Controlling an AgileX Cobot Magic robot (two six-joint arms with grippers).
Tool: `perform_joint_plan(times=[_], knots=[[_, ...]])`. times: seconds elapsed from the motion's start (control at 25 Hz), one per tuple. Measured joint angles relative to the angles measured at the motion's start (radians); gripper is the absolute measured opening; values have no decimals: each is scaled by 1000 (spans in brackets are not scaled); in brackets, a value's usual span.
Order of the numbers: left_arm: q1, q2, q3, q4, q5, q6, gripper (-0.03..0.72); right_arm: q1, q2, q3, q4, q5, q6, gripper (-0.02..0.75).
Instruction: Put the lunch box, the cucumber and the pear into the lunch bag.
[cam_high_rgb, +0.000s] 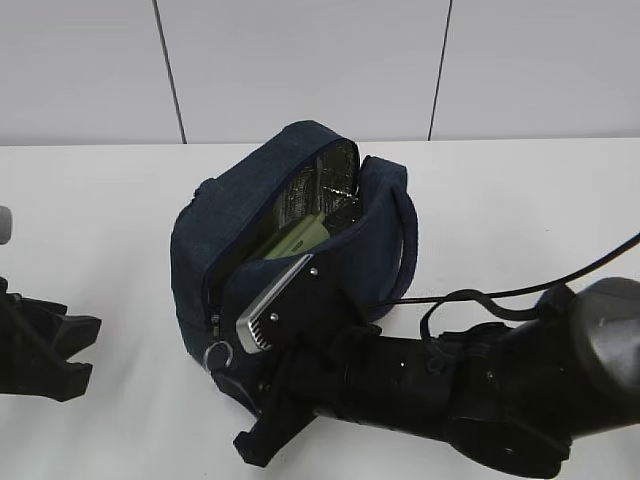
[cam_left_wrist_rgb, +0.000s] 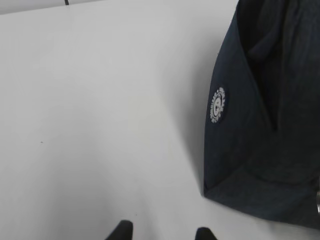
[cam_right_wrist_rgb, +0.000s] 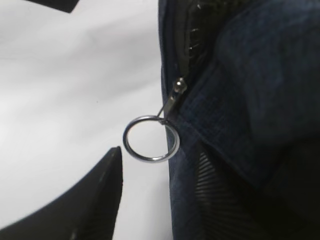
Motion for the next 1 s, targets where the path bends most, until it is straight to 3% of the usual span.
perform_joint_plan(times=[0.28,0.6,0.8,1.0], knots=[[0,-17,0,-21,2,0,239,1,33,-22,-5,2,19,372],[0,-17,0,-29,-10,0,239,1,55,-57,-83,4,81,372],[0,-17,0,-29,-12,0,239,3,73,-58,-188,4,152,372],[0,-17,0,-34,-16,0,239,10,75,-66,-117,15,156,372]])
